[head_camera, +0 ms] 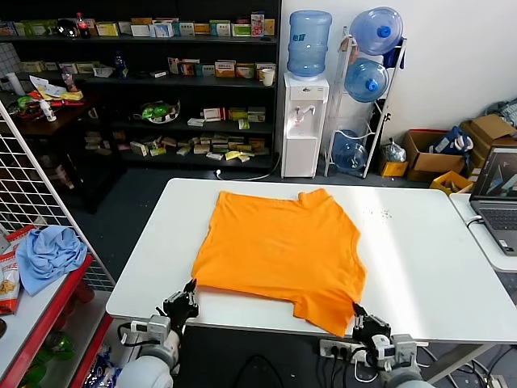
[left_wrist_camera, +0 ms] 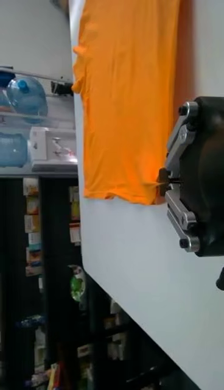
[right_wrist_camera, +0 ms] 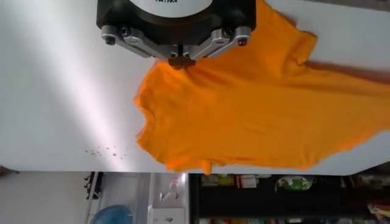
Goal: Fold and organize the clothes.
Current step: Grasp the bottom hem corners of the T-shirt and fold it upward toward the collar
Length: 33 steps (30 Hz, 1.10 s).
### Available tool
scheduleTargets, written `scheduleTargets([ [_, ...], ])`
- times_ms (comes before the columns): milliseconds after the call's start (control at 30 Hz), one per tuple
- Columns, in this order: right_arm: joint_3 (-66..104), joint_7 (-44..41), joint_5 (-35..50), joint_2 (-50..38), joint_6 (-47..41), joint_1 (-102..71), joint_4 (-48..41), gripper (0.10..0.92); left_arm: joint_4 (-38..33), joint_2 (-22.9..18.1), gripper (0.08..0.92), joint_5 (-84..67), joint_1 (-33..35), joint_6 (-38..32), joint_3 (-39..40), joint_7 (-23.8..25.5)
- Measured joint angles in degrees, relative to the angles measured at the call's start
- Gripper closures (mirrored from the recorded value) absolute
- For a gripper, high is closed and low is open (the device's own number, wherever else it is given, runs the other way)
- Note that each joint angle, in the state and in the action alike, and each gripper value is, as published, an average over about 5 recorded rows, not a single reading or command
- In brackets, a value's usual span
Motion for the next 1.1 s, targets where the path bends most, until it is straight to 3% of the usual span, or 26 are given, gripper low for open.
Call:
scheduleTargets([
  [500, 1.52, -2.09, -5.28, -2.29, 4.08, -4.61, 2.70, 0.901, -4.17, 1.07, 0.897, 4.09, 7.86, -4.06, -0.60, -0.22],
  [1100, -0.95, -5.67, -6.38, -4.99, 9.95, 11.30, -10.36, 0.901, 1.44, -1.49, 0.897, 4.64, -1.17, -5.52, 0.69, -0.42],
])
